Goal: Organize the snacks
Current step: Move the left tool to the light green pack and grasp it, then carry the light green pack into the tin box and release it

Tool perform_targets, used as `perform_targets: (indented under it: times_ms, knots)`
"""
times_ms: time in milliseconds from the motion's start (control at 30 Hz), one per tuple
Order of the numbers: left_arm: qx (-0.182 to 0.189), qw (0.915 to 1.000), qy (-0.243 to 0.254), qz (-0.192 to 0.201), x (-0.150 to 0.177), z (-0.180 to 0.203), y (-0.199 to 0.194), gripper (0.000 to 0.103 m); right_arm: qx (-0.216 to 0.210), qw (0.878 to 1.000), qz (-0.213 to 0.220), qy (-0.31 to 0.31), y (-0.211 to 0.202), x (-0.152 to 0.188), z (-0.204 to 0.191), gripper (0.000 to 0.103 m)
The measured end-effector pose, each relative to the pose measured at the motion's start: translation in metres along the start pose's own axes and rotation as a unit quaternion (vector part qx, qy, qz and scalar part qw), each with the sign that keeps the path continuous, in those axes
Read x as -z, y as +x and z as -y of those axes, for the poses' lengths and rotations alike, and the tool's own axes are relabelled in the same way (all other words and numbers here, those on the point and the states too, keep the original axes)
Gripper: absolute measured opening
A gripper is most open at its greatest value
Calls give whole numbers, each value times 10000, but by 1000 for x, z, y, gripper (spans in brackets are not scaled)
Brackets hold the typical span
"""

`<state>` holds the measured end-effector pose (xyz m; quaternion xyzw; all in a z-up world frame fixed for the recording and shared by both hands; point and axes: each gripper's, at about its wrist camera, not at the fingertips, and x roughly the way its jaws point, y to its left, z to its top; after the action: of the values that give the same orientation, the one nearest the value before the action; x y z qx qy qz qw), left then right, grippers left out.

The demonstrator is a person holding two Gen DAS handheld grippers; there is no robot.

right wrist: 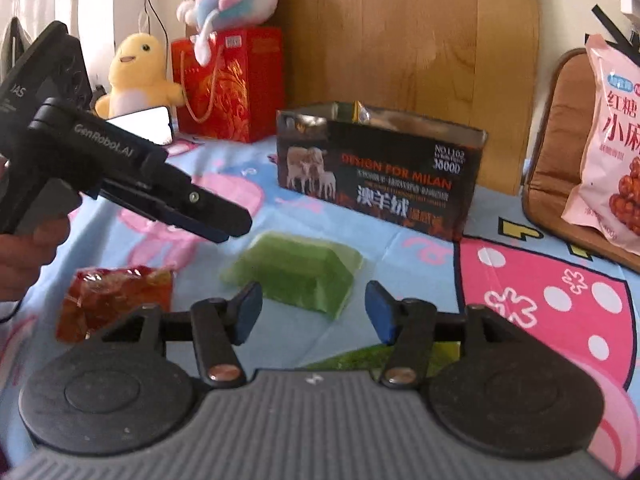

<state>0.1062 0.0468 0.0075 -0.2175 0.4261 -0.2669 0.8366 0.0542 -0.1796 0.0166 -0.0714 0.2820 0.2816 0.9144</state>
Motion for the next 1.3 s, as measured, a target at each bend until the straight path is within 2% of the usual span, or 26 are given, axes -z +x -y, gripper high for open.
perform_targets:
  times_ms: [33, 67, 100, 167, 200, 300, 400, 500, 600, 733, 800, 833, 867, 933, 967, 1033, 1067, 1167, 1233, 1300]
  knots:
    - [7, 10000, 46, 50, 1, 1, 1, 46, -33, 9999, -84, 59, 5, -2, 3, 61]
    - [15, 9999, 103, 22, -1, 3, 4, 41, -84, 9996, -271, 82, 14, -4, 4, 62]
    - [10, 10000, 87, -15, -3, 4, 7, 40, -113, 9992, -383, 18, 21, -5, 2, 59]
    - [-166, 9998, 129, 54, -5, 5, 5, 40, -139, 9993, -321, -109, 28, -9, -6, 53]
    - [-239, 9996, 151, 88, -6, 6, 2, 40, -19, 9994, -329, -144, 31, -11, -11, 49]
    - [-158, 9994, 214, 236, -3, 10, -12, 40, 164, 9994, -71, -301, 25, -10, -21, 36]
    - [-131, 9994, 187, 272, -2, 10, -17, 40, 66, 9998, 165, -53, 13, -9, -18, 28]
    - [-187, 9989, 139, 399, -6, 10, -24, 40, 5, 9999, 142, 96, 10, -13, -16, 26]
    - [-76, 9984, 64, 550, -20, 11, -35, 40, -381, 9966, 222, 695, 3, -27, -4, 21]
    - [-218, 9971, -71, 724, -48, 8, -34, 43, -434, 9934, 449, 959, 6, -49, 0, 21]
    - [-416, 9961, -63, 775, -65, -1, -23, 46, -273, 9932, 489, 1023, 24, -61, 3, 24]
    - [-606, 9951, -199, 750, -71, -7, -19, 46, -206, 9938, 446, 998, 38, -66, 5, 24]
    - [-646, 9944, -327, 772, -73, -13, -20, 46, -102, 9947, 371, 955, 51, -69, 8, 24]
    - [-396, 9939, -384, 956, -65, -21, -32, 49, 213, 9946, 238, 983, 69, -73, 14, 24]
    - [-389, 9931, -383, 1034, -61, -25, -38, 49, 143, 9935, 262, 1102, 67, -72, 19, 24]
    - [-501, 9920, -480, 1054, -55, -36, -40, 50, -88, 9914, 435, 1233, 53, -65, 27, 36]
    - [-473, 9923, -567, 992, -53, -41, -37, 49, -70, 9912, 467, 1235, 46, -60, 30, 48]
    - [-412, 9945, -519, 816, -50, -43, -27, 51, -22, 9933, 304, 1119, 44, -53, 31, 51]
    - [-489, 9951, -425, 741, -50, -41, -19, 53, -216, 9932, 81, 1145, 49, -52, 32, 51]
    - [-484, 9962, -417, 594, -52, -43, -8, 53, -366, 9927, -76, 1151, 57, -51, 31, 57]
